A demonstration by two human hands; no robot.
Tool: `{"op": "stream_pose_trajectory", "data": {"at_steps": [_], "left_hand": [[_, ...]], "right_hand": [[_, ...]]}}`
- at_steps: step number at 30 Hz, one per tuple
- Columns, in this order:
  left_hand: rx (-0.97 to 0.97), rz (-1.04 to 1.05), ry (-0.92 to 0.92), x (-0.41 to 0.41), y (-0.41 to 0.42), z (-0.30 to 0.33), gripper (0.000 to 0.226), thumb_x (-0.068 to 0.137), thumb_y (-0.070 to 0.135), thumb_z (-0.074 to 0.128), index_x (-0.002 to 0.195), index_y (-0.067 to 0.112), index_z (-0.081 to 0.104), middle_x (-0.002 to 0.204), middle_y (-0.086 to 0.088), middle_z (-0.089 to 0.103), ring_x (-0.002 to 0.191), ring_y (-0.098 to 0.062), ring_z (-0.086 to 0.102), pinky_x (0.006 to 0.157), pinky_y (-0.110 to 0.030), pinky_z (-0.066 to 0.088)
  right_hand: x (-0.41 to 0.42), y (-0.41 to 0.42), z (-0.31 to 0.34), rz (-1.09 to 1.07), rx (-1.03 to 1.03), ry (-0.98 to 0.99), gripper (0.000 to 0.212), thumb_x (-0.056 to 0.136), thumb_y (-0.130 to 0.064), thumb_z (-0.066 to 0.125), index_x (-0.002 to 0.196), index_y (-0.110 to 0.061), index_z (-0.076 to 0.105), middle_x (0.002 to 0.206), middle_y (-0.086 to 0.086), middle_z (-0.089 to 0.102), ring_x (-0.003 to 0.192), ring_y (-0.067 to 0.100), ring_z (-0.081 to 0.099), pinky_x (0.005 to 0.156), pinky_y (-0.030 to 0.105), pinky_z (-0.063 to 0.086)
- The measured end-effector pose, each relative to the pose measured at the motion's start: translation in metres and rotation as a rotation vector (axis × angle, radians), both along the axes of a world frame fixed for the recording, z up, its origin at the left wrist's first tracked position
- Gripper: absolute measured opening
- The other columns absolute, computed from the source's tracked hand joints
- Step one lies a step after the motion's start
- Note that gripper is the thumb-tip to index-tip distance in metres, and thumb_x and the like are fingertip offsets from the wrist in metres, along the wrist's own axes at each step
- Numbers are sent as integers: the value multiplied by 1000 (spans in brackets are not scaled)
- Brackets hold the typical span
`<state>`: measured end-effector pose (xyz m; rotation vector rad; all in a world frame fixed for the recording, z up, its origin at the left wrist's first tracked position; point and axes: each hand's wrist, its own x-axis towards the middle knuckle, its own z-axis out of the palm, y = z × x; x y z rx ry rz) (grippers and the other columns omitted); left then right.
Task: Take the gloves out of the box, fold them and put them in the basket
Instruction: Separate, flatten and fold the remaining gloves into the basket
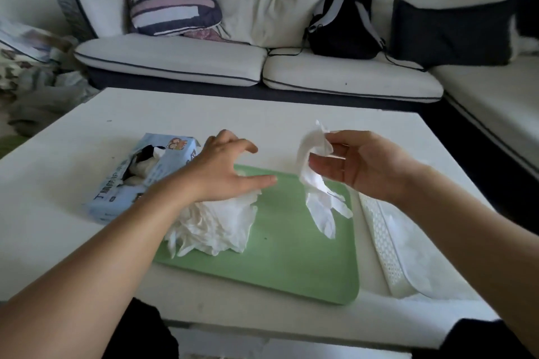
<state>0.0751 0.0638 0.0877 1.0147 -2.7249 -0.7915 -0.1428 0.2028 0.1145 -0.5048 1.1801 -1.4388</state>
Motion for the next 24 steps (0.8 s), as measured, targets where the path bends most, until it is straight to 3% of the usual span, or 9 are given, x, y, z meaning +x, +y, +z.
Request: {"op": "stream_pose_trajectory", "data": {"at_steps": [2, 4, 7, 10, 13, 15, 19, 21, 24], "left_hand": [[315, -102, 305, -15, 25, 3, 89, 62, 73, 79, 138, 38, 51, 137, 18, 50, 129, 2, 47, 104, -28, 46], [425, -163, 449, -33, 41, -8, 66, 73, 44, 89, 130, 36, 57, 130, 16, 63, 121, 2, 59, 97, -26, 51], [509, -95, 644, -56, 48, -20, 34, 94, 5, 68, 125, 20, 69, 118, -2, 75, 108, -10, 69, 96, -35, 56], [700, 69, 684, -66, 45, -21, 23, 104, 11, 55, 121, 12, 71, 114, -11, 75, 100, -21, 70, 77, -31, 57], [894, 109, 635, -63, 40, -20, 26, 106, 15, 49, 122, 6, 68, 112, -15, 74, 95, -26, 70, 74, -34, 59], [1007, 40, 608, -60, 40, -16, 31, 106, 18, 47, 128, 4, 64, 119, -16, 71, 104, -31, 69, 89, -43, 56], [986, -31, 552, -56, 39, -7, 41, 97, 24, 54, 131, 4, 63, 126, -21, 68, 121, -42, 62, 105, -55, 47], [931, -32, 506, -51, 35, 0, 46, 89, 30, 61, 125, 1, 67, 118, -23, 71, 113, -43, 66, 102, -58, 47], [828, -132, 356, -39, 23, 7, 38, 90, 33, 74, 95, -5, 72, 83, -17, 68, 81, -29, 64, 89, -50, 45]], "right_hand": [[7, 1, -5, 24, 2, 17, 20, 98, -4, 51, 107, 8, 64, 106, 21, 68, 84, 29, 72, 84, 37, 61], [14, 3, -7, 122, 4, 81, 29, 98, -7, 52, 119, 10, 62, 119, 23, 68, 98, 31, 70, 93, 39, 58], [12, 10, -3, 228, 17, 298, 29, 97, -10, 56, 121, 3, 67, 120, 17, 70, 104, 28, 69, 94, 38, 57], [-4, 11, -2, 72, 35, 676, 23, 88, -10, 72, 110, -4, 70, 109, 17, 73, 92, 23, 70, 83, 34, 59], [-16, 10, -11, -4, 93, 913, 67, 62, -31, 94, 121, -21, 63, 112, 3, 67, 98, 17, 67, 87, 34, 58], [-21, 12, -17, 200, 105, 758, 80, 61, -33, 92, 132, -26, 57, 123, 0, 65, 112, 17, 66, 98, 39, 53], [-26, 15, -10, 379, 35, 563, 41, 81, -22, 77, 119, -9, 69, 113, 15, 71, 105, 28, 67, 94, 42, 56], [-27, 14, -6, 357, 27, 556, 34, 82, -21, 73, 112, -6, 72, 99, 13, 73, 90, 25, 69, 84, 39, 61], [-27, 16, -5, 430, 19, 491, 17, 82, -17, 70, 95, -7, 73, 69, 0, 62, 63, 12, 61, 63, 26, 57]]}}
